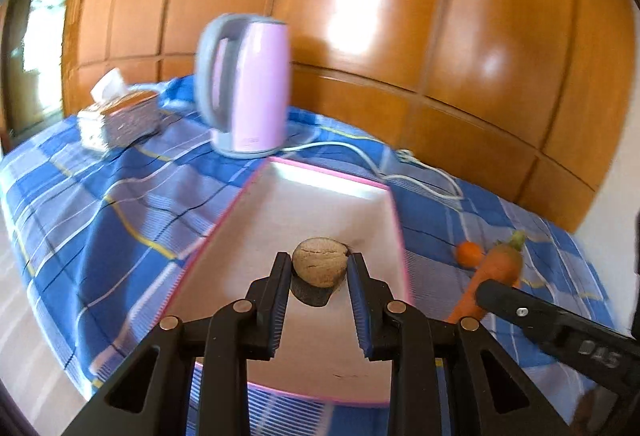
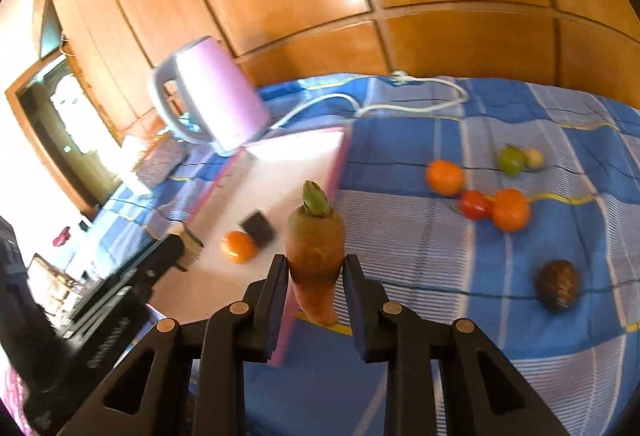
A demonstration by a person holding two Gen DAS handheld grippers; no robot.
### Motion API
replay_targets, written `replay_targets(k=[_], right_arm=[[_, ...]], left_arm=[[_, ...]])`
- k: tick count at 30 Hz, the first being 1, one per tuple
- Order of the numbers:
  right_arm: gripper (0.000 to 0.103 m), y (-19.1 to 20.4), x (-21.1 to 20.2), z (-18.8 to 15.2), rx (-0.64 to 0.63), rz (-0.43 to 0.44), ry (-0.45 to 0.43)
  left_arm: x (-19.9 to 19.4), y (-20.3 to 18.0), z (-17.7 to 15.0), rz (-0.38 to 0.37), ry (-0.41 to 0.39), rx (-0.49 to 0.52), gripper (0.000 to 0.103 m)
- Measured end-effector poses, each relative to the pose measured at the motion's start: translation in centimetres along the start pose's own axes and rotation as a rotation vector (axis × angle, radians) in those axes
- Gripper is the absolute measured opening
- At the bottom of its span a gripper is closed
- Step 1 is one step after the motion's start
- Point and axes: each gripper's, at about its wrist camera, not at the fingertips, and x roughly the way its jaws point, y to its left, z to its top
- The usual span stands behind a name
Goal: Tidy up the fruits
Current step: 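Carry the carrot and slice into the pink tray and open both tools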
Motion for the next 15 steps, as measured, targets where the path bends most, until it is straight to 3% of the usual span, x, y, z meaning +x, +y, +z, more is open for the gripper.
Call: replay_targets(k=[6, 10, 15], right_arm=[[0.028, 2.8, 1.8, 1.6, 0.010, 0.102, 0.034], [0.036, 4.2, 2.8, 1.4, -0.010, 0.112, 0.043], [0.037, 4.1, 2.9, 0.6, -0.020, 0.087, 0.054]], left_arm=[[1.2, 2.6, 0.6, 0.058, 0.028, -0.085, 0.031], [1.1, 3.1, 0.2, 0.071, 0.028, -0.108, 0.050], [0.9, 2.9, -0.1, 0.083, 0.021, -0.113, 0.050]])
